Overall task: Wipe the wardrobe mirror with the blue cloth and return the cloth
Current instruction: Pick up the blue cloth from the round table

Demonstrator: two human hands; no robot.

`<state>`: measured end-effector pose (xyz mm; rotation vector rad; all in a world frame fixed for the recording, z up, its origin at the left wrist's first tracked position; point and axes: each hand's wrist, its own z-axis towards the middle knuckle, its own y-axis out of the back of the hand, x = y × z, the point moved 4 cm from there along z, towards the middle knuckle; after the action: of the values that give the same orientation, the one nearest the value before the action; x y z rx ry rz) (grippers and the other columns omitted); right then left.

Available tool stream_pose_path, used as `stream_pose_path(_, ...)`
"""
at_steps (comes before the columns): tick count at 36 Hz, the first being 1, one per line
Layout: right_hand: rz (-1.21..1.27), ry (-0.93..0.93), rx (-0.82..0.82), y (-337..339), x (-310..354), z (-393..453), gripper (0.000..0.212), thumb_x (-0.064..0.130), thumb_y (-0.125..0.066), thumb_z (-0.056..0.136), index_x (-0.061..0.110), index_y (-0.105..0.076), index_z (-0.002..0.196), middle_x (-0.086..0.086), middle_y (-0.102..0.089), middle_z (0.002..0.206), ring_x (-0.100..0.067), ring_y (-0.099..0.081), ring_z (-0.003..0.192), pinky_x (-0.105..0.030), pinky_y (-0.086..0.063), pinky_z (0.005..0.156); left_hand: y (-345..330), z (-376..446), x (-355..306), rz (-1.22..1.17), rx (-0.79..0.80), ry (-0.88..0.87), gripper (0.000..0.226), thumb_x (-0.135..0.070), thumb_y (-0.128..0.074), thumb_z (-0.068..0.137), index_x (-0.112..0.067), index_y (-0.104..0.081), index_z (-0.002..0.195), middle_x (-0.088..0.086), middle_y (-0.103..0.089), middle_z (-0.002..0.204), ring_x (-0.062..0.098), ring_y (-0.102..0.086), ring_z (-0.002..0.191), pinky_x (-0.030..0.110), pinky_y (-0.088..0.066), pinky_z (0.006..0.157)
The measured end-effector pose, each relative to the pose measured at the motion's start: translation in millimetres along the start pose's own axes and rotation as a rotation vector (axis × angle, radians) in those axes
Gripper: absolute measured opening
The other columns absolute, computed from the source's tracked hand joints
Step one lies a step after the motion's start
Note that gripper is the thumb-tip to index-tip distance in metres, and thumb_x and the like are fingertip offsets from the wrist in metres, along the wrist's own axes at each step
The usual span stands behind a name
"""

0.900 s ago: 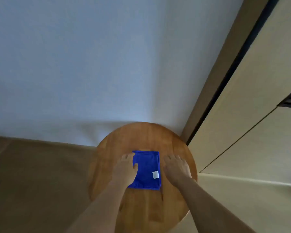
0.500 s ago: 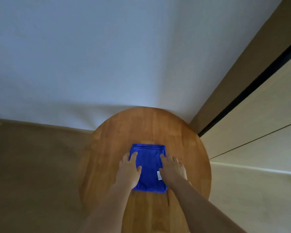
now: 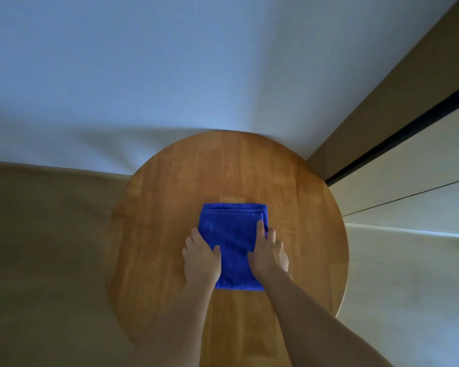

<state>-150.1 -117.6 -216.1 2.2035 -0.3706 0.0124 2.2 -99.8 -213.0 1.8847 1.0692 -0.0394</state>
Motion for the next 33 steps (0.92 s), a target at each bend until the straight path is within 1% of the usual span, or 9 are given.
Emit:
stream_pose_path(7, 0.512, -0.271, -0.024, -6, 3, 2, 0.089, 0.002, -0.054, 0.085, 0.016, 0.004, 0.150, -0.007, -0.053, 0.116, -0.016, -0.052, 0.076, -0.027, -0.042, 0.057, -3, 7, 1, -0.106, 0.067, 0.048, 0.031, -0.027, -0.061, 0.088, -0.005, -0.052, 0.108, 0.010, -0.061, 0.103, 0.024, -0.061, 0.091, 0.035, -0.052, 0.078)
stream_pose_path(9, 0.611, -0.367, 0.061, -5, 5, 1, 0.064, 0.001, -0.051, 0.083, 0.006, -0.024, 0.140, -0.004, -0.059, 0.082, -0.015, -0.053, 0.064, -0.026, -0.040, 0.050, -2, 4, -4, -0.092, 0.090, -0.009, 0.021, -0.027, -0.057, 0.090, -0.008, -0.056, 0.098, 0.008, -0.063, 0.094, 0.022, -0.061, 0.084, 0.032, -0.051, 0.070)
stream_pose_path(12, 0.576, -0.302, 0.121, 6, 12, -7, 0.022, 0.000, -0.048, 0.074, 0.008, -0.052, 0.095, 0.000, -0.053, 0.054, -0.012, -0.047, 0.046, -0.021, -0.033, 0.041, 5, -5, -9, -0.101, 0.070, -0.052, 0.014, -0.026, -0.054, 0.091, -0.011, -0.055, 0.089, 0.006, -0.061, 0.088, 0.019, -0.059, 0.077, 0.028, -0.045, 0.061)
stream_pose_path(15, 0.461, -0.157, 0.108, 22, 25, -21, 0.016, 0.008, -0.051, 0.077, 0.011, -0.053, 0.093, -0.002, -0.063, 0.073, -0.016, -0.058, 0.063, -0.022, -0.036, 0.045, 17, -18, -13, -0.174, 0.030, -0.084, 0.014, -0.021, -0.052, 0.090, -0.015, -0.050, 0.078, 0.004, -0.058, 0.082, 0.019, -0.056, 0.075, 0.026, -0.039, 0.059)
stream_pose_path(19, 0.349, 0.048, 0.043, 46, 52, -41, 0.029, 0.018, -0.051, 0.087, 0.012, -0.048, 0.116, -0.006, -0.056, 0.113, -0.025, -0.056, 0.102, -0.032, -0.047, 0.070, 47, -37, -11, -0.337, -0.008, -0.066, 0.008, -0.016, -0.050, 0.090, -0.017, -0.052, 0.082, -0.004, -0.057, 0.075, 0.012, -0.054, 0.067, 0.021, -0.037, 0.054)
stream_pose_path(23, 0.243, 0.249, 0.048, 64, 89, -69, 0.045, 0.020, -0.043, 0.093, 0.018, -0.035, 0.138, -0.002, -0.059, 0.101, -0.020, -0.057, 0.081, -0.028, -0.043, 0.056, 90, -56, -1, -0.354, -0.165, -0.016, 0.007, -0.020, -0.051, 0.092, -0.020, -0.048, 0.086, -0.008, -0.053, 0.075, 0.002, -0.048, 0.063, 0.014, -0.031, 0.051)
stream_pose_path(28, 0.043, 0.520, 0.041, 82, 141, -123, 0.045, 0.027, -0.039, 0.097, 0.022, -0.031, 0.140, -0.006, -0.057, 0.118, -0.026, -0.059, 0.099, -0.031, -0.043, 0.067, 147, -90, 27, -0.380, -0.265, 0.100, 0.021, -0.020, -0.049, 0.093, -0.011, -0.049, 0.112, 0.000, -0.058, 0.093, 0.017, -0.056, 0.080, 0.024, -0.039, 0.069)
stream_pose_path(30, -0.002, 0.648, 0.053, 85, 165, -149, 0.040, 0.027, -0.041, 0.096, 0.021, -0.037, 0.135, -0.006, -0.058, 0.117, -0.026, -0.059, 0.098, -0.032, -0.044, 0.068, 166, -104, 37, -0.473, -0.266, 0.122, 0.016, -0.016, -0.047, 0.092, -0.011, -0.051, 0.107, 0.002, -0.058, 0.092, 0.020, -0.055, 0.083, 0.025, -0.039, 0.068)
stream_pose_path(33, -0.054, 0.792, 0.112, 86, 199, -185, 0.037, 0.036, -0.043, 0.093, 0.020, -0.043, 0.126, -0.004, -0.060, 0.111, -0.026, -0.059, 0.093, -0.037, -0.051, 0.075, 194, -124, 50, -0.816, -0.336, 0.176, 0.016, -0.004, -0.039, 0.090, -0.011, -0.048, 0.080, 0.001, -0.051, 0.068, 0.018, -0.050, 0.065, 0.013, -0.036, 0.044)
